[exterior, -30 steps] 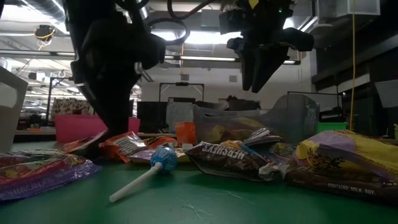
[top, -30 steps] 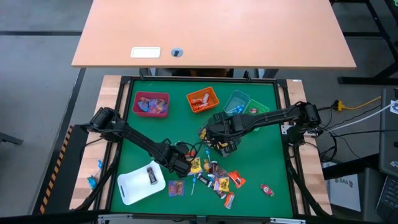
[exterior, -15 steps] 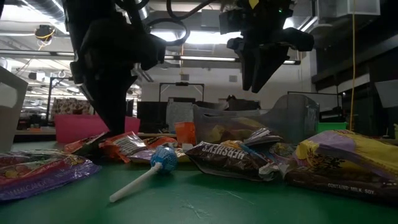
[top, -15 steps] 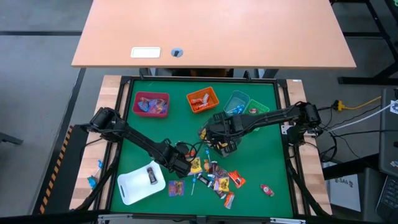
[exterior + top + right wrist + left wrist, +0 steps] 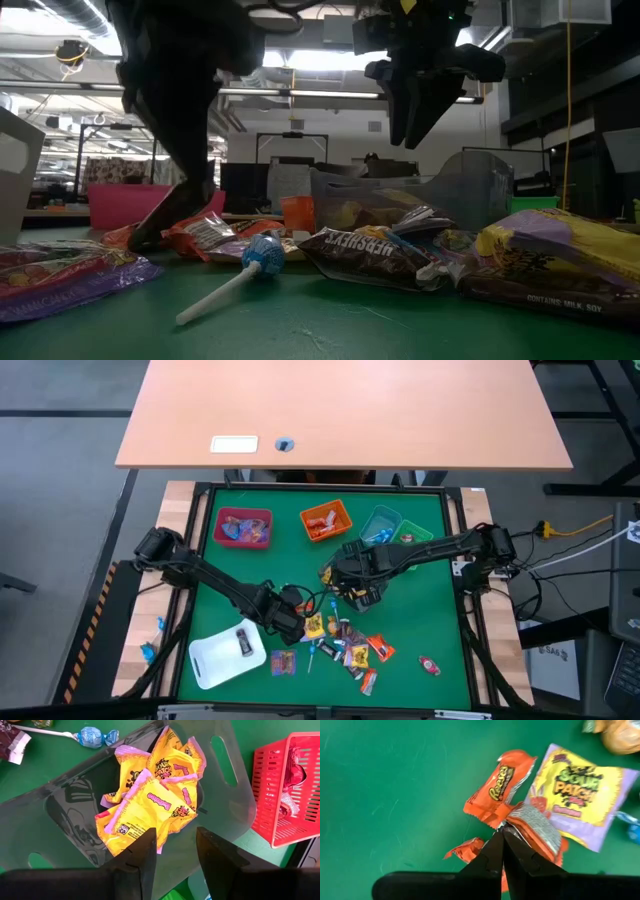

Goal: Sort candy
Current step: Put the brown chocolate into the white bin

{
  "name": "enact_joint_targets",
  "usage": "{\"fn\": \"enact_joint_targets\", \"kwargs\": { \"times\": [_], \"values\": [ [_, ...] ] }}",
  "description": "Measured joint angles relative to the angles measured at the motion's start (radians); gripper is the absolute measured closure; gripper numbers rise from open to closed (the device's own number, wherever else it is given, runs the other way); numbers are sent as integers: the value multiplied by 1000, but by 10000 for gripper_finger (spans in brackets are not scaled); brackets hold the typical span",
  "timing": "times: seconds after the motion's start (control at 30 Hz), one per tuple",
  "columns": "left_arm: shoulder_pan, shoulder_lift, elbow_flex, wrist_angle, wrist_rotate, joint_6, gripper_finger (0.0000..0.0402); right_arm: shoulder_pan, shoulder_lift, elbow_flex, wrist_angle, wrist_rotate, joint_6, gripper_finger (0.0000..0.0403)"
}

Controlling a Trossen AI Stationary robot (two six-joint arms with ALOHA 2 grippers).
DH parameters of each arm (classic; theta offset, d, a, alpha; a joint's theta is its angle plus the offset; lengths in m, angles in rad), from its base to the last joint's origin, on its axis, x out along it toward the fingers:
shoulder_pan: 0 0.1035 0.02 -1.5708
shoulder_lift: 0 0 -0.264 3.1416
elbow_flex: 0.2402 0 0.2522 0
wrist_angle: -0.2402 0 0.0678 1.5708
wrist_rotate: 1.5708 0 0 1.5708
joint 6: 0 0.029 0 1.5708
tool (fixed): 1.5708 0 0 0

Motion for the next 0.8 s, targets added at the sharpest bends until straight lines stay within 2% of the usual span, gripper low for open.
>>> {"fn": "enact_joint_targets", "kwargs": {
  "times": [0.27, 0.8],
  "values": [
    [-3, -58, 0, 3, -3, 36, 401, 0, 0, 0, 0, 0, 0, 265],
    [-1, -48, 0, 6, -9, 65, 397, 0, 0, 0, 0, 0, 0, 265]
  ]
}}
